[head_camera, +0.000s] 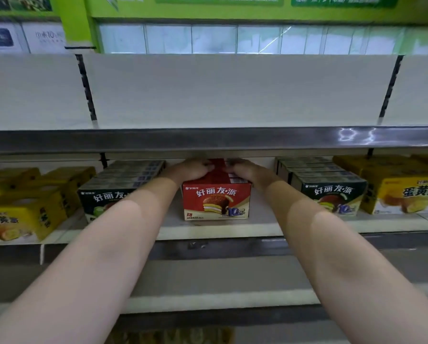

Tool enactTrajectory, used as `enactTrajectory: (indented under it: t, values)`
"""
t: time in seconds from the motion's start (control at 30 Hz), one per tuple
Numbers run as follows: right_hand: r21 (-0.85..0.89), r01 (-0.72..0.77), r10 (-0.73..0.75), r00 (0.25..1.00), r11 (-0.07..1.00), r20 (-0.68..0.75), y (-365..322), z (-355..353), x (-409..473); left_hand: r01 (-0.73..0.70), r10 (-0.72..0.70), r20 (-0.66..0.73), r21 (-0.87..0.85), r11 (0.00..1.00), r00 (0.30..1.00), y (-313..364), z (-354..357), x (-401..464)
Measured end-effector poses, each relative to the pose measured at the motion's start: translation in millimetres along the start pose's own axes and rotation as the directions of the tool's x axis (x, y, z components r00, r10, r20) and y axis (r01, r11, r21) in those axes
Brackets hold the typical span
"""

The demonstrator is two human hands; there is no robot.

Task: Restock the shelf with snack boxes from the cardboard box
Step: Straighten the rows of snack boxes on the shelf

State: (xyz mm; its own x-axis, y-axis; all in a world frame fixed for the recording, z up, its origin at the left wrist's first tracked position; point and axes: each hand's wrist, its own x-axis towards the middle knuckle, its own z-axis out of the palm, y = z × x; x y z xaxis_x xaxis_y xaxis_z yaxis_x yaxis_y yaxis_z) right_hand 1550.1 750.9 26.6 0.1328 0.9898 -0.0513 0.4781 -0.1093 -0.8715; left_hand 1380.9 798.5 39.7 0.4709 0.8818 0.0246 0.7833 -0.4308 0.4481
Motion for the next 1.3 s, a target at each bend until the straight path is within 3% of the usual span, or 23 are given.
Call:
enactTrajectory:
  t: [0.13,0.33,0.4,0.67,0.77,0.93,1.03,1.13,1.3]
  values:
    - [0.009,0.047,-0.046,0.996,0.999,-0.081,1,-8,6,-0.029,0.029,-0.067,0.004,1.000,0.997,8,-7,-2]
    - [-0.231,0.068,-0.124,0.964,0.970,-0.236,8,-44,-7,-0.116,0.117,-0.101,0.010,0.993,0.988,45,7,9]
    - [-0.339,0.073,-0.169,0.950,0.938,-0.261,18,-66,-10,-0.118,0.112,-0.113,-0.049,0.992,0.987,63,16,18]
    - [-0.476,0.061,-0.224,0.929,0.878,-0.295,76,-165,-38,-0.132,0.129,-0.032,-0.353,0.926,0.991,157,68,38]
    - [-0.609,-0.030,-0.183,0.941,0.793,-0.284,98,-196,-50,-0.098,0.126,0.039,-0.420,0.902,0.991,195,89,35]
    - [-0.527,-0.072,-0.121,0.938,0.847,-0.323,123,-230,-58,0.011,-0.010,0.005,-0.600,0.800,1.000,224,121,34]
    - [-0.431,-0.104,-0.052,0.940,0.896,-0.336,135,-238,-59,0.009,-0.015,-0.005,-0.590,0.807,1.000,210,148,71]
    - [-0.481,-0.047,-0.086,0.964,0.875,-0.251,139,-241,-69,0.010,-0.038,-0.046,-0.501,0.865,0.998,222,151,51]
    - [-0.372,0.095,-0.149,0.982,0.923,-0.119,139,-236,-67,-0.030,-0.041,-0.121,-0.532,0.846,0.992,247,145,19]
